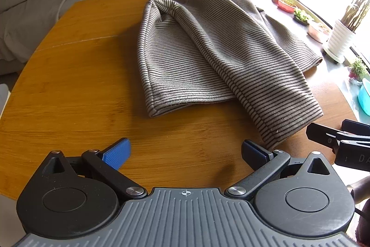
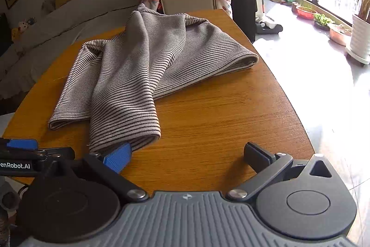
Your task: Fold clothes
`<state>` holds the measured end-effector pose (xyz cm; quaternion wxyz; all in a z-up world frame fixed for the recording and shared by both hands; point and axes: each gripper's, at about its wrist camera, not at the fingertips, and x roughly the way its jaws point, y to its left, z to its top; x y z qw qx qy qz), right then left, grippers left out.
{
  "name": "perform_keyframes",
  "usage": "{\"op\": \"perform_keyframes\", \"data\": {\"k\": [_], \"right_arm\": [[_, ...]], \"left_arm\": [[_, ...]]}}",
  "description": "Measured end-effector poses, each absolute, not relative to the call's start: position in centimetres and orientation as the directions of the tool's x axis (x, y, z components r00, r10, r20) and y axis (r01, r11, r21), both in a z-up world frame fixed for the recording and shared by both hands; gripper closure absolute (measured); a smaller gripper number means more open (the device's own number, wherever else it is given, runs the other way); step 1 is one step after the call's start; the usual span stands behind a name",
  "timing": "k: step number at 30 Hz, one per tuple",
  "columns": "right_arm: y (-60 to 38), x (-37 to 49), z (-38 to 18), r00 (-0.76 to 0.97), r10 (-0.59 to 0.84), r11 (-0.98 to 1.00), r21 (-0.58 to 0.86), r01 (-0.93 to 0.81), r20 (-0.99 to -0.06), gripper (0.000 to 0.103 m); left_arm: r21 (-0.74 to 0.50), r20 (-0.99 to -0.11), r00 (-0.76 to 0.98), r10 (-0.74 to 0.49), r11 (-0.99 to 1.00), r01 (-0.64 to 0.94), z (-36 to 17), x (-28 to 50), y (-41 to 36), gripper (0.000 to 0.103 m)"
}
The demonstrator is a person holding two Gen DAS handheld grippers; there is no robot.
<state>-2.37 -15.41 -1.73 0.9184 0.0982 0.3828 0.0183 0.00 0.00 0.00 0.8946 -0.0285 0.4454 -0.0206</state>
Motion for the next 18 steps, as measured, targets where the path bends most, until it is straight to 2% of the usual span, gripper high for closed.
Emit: {"op": "perform_keyframes", "data": {"k": [11,18], "right_arm": [[-14.9,-2.2,-1.5,0.699,0.052,0.994,0.103,0.031,-0.713,0.0],[-14.8,-2.0,-1.7,0.7,0.051,0.994,0.102,0.032,-0.712,0.0]], "left_arm": [[-0.07,-0.795,0.604,-0.051,0.998,-0.008,-0.8,0.1,-0.3,0.0],[-0.084,-0.793,0.607,-0.056,0.996,-0.017,-1.1,0.0,-0.2,0.0]]}}
